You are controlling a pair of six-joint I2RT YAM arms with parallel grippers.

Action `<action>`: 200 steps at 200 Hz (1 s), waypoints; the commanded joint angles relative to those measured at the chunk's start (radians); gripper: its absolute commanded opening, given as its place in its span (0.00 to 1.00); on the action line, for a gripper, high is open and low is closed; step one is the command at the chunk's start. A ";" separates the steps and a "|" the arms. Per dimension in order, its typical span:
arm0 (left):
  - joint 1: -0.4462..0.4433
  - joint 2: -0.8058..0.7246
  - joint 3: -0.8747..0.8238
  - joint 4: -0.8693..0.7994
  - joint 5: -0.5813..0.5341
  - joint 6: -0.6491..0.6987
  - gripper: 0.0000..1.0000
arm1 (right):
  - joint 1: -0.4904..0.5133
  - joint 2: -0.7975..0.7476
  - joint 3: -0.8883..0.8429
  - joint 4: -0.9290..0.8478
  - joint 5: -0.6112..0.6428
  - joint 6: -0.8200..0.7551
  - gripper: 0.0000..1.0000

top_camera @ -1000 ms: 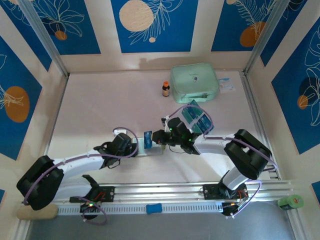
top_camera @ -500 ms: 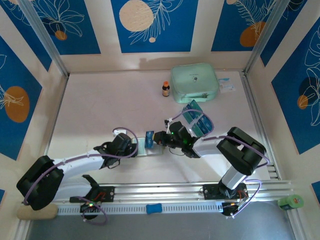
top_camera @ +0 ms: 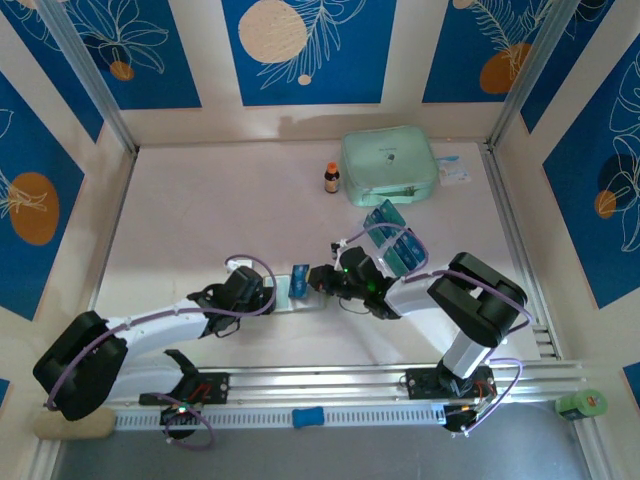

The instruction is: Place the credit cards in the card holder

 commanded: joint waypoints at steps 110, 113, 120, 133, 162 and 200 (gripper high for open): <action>0.009 -0.015 0.006 -0.038 -0.016 -0.007 1.00 | 0.032 0.063 0.009 0.039 -0.016 0.005 0.00; 0.009 -0.015 0.007 -0.038 -0.017 -0.007 1.00 | 0.032 0.062 0.008 0.040 -0.016 0.005 0.00; 0.008 -0.015 0.006 -0.038 -0.017 -0.007 1.00 | 0.031 0.062 0.008 0.038 -0.016 0.004 0.00; 0.008 -0.018 0.005 -0.038 -0.018 -0.007 1.00 | 0.032 0.060 0.007 0.035 -0.021 0.003 0.00; 0.009 -0.018 0.004 -0.037 -0.018 -0.008 1.00 | 0.030 0.058 0.002 0.025 -0.031 0.003 0.00; 0.009 -0.015 0.002 -0.031 -0.019 -0.009 1.00 | 0.030 0.055 0.000 0.000 -0.055 0.001 0.00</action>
